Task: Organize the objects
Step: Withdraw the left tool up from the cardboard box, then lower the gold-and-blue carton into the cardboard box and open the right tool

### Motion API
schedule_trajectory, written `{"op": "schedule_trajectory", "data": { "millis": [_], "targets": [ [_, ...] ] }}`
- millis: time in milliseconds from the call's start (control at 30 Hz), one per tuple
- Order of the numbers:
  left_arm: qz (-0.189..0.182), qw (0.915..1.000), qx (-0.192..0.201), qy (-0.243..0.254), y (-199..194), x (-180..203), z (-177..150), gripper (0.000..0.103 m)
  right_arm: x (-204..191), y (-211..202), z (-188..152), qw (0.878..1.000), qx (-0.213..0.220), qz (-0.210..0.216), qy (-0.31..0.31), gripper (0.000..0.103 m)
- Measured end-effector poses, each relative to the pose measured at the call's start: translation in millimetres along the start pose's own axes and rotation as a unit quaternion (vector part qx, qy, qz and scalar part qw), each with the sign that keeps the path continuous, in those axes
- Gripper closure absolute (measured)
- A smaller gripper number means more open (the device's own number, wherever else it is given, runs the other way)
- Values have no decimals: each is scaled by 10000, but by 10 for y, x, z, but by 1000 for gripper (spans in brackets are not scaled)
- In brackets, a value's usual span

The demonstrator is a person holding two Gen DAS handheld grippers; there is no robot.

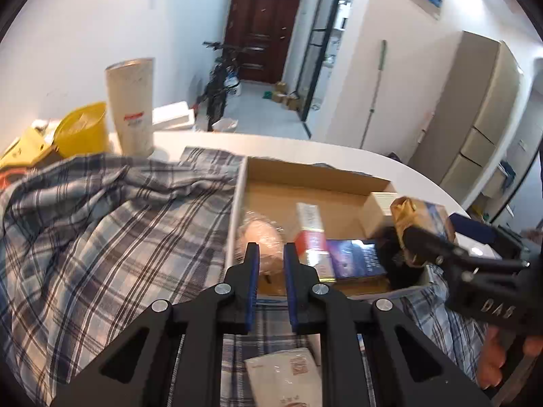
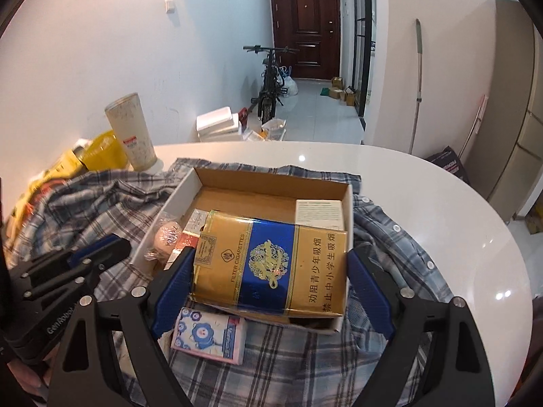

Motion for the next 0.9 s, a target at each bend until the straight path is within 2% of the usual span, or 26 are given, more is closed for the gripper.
{"op": "schedule_trajectory", "data": {
  "millis": [133,333,667,733,800,900],
  "targets": [
    [-82,9997,-47,-247,-11,-105,11,88,-149,233,-14,9995,-249,22,-208,16],
    [47,9996,166,-228,-116,-124,44,88,-265,514,-76,9980,-544,111,-305,16],
    [106,9997,135,-147,-90,-98,25,88,-264,709,-65,9968,-753,235,-156,16],
    [107,9997,136,-144,-86,-99,22,88,-274,766,-85,9957,-833,363,-159,12],
    [105,9998,137,-133,-86,-98,23,88,-281,787,-91,9955,-798,474,-168,11],
    [111,9998,162,-95,-86,-88,25,88,-260,771,-91,9966,-689,425,-128,10]
  ]
}}
Point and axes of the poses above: each gripper's, at about its wrist camera, not at the fingertips, and y roughly the way its jaws point, x to its right, z to its top, the point moved 2 cm from there along y, roughly the way its jaws point, and after that the axes turned 2 degrees about x, right-handed, at the moved point
